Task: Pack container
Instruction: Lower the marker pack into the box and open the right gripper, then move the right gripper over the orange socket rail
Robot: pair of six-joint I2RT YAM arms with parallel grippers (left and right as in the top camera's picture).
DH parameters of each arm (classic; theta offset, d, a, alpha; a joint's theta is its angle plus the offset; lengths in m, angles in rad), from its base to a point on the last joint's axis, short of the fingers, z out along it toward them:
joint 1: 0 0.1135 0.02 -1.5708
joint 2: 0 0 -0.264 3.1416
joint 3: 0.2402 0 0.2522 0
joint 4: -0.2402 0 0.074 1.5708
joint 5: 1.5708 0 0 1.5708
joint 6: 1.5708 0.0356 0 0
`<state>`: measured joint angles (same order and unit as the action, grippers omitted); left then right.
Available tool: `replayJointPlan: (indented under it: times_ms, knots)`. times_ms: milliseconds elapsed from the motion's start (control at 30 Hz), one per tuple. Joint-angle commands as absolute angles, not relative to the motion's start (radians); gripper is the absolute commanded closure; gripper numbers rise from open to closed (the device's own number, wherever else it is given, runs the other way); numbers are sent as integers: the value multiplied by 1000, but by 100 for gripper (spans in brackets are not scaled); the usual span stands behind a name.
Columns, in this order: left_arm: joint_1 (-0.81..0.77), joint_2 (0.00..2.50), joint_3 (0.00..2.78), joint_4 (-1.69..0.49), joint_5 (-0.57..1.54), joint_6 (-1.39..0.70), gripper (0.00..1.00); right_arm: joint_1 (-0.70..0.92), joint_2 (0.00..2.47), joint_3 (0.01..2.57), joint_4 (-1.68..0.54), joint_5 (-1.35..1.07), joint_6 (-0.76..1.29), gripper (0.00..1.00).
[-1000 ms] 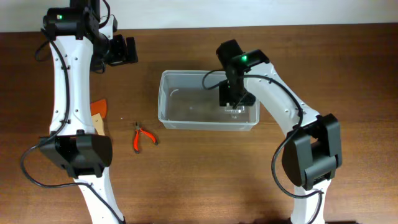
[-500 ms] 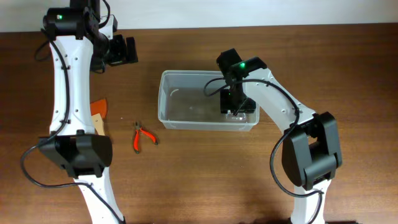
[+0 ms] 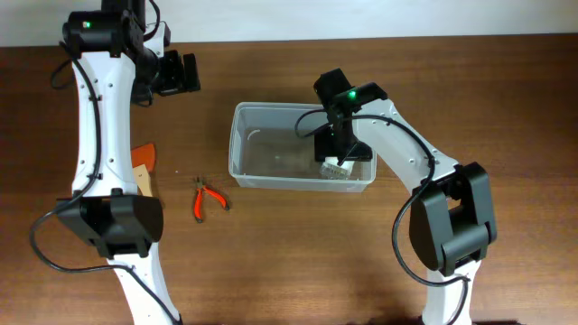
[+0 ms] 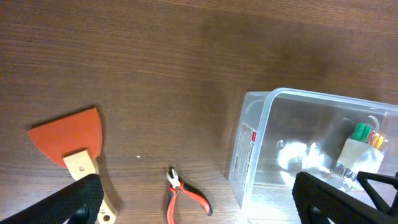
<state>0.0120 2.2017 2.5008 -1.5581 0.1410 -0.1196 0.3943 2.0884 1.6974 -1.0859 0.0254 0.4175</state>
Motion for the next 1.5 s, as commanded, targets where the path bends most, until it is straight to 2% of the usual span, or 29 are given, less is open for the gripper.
replayJointPlan:
  times_ms: [0,200,333,500,667,933,1100,1267,1400,1467]
  knots:
    - [16,2197,2518,-1557,133,-110,1,385,2084,1740,-1107,44,392,26]
    - [16,2197,2518,-1557,133,-110,1,318,2081,1985,-1314,124,368,25]
    - [16,2197,2518,-1557,133,-110,1,247,2080,2186,-1475,184,345,19]
    - [16,2197,2518,-1557,133,-110,1,128,2064,2413,-1637,246,344,16]
    - [16,2197,2518,-1557,133,-110,1,19,2025,2511,-1699,251,275,14]
    - [16,2197,2518,-1557,133,-110,1,-120,1963,2496,-1699,247,138,16]
    - [16,2197,2518,-1557,133,-110,1,-149,1878,2406,-1699,237,140,12]
    - [16,2197,2518,-1557,133,-110,1,-154,1698,2191,-1699,253,192,11]
    - [16,2197,2518,-1557,133,-110,1,-194,1553,1965,-1637,286,214,7]
    - [16,2197,2518,-1557,133,-110,1,-235,1519,1872,-1602,268,173,1]
